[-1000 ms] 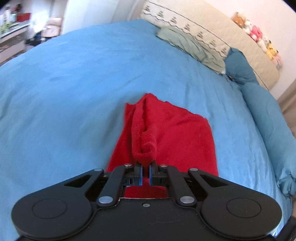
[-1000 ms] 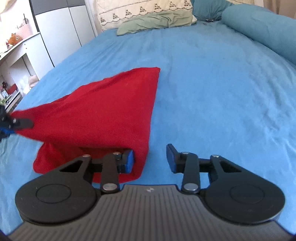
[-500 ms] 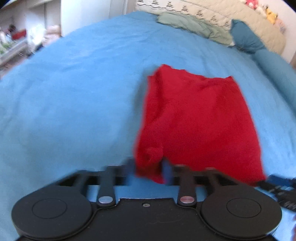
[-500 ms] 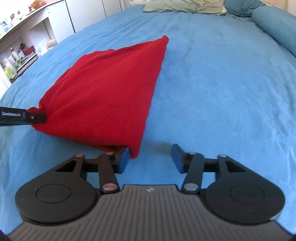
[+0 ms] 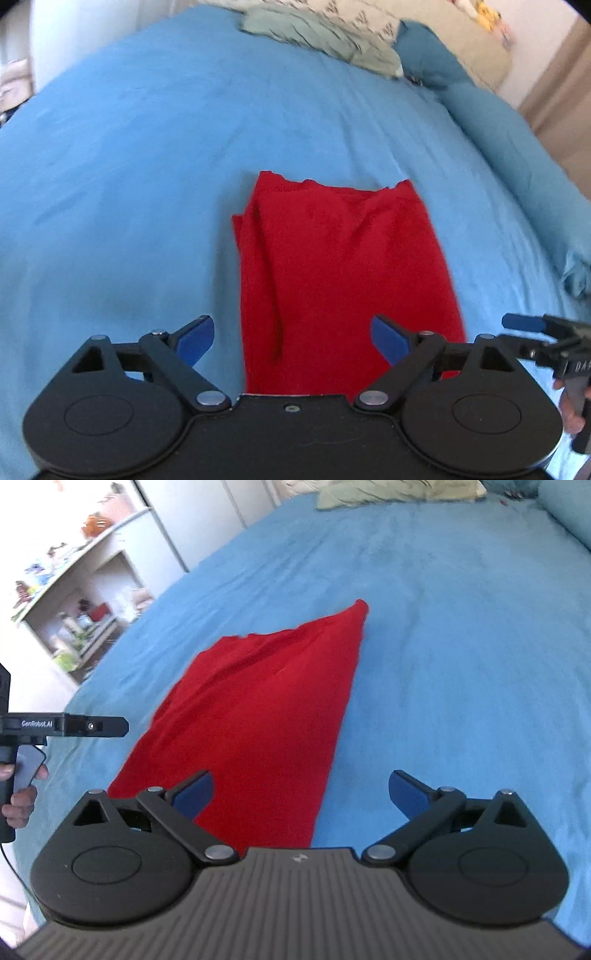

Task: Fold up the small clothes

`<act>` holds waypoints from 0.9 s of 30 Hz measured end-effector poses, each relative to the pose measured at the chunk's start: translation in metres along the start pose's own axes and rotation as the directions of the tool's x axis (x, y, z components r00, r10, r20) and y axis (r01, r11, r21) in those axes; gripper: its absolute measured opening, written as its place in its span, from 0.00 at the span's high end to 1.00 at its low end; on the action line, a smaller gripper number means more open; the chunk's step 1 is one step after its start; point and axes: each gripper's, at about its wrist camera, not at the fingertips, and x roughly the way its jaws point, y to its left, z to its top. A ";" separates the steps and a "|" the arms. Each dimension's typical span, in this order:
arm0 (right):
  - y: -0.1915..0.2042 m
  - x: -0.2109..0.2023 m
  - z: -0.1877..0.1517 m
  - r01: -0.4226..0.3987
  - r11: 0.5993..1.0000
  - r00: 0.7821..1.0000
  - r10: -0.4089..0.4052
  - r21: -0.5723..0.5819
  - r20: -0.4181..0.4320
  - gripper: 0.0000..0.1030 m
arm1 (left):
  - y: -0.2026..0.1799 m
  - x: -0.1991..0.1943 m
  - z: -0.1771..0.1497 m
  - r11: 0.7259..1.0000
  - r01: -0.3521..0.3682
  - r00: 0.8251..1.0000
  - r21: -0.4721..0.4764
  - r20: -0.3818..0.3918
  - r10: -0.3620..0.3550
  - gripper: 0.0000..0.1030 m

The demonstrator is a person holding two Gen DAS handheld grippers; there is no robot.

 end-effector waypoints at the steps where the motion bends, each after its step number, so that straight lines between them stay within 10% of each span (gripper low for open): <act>1: -0.003 0.009 0.006 -0.011 0.999 1.000 0.012 0.031 -0.010 0.00 | 0.002 0.010 0.005 1.000 0.004 1.000 0.012 -0.018 -0.003 0.09; 10: -0.006 0.071 0.016 -0.060 0.990 0.996 0.067 0.130 -0.052 0.12 | 0.016 0.049 0.002 0.997 0.068 0.997 -0.041 -0.041 -0.070 0.30; 12: -0.005 0.077 0.014 -0.056 0.988 0.997 0.061 0.141 -0.037 0.17 | 0.014 0.053 0.002 0.994 0.093 0.995 -0.054 -0.037 -0.096 0.53; 17: 0.008 0.064 0.012 -0.016 0.996 0.999 0.012 0.090 0.046 0.55 | -0.007 0.047 0.006 0.999 0.052 0.999 -0.016 -0.015 -0.052 0.74; 27: 0.020 -0.033 0.005 0.019 1.000 0.981 -0.023 0.023 0.194 0.61 | -0.074 -0.018 -0.003 0.995 0.069 0.993 0.074 0.095 -0.076 0.79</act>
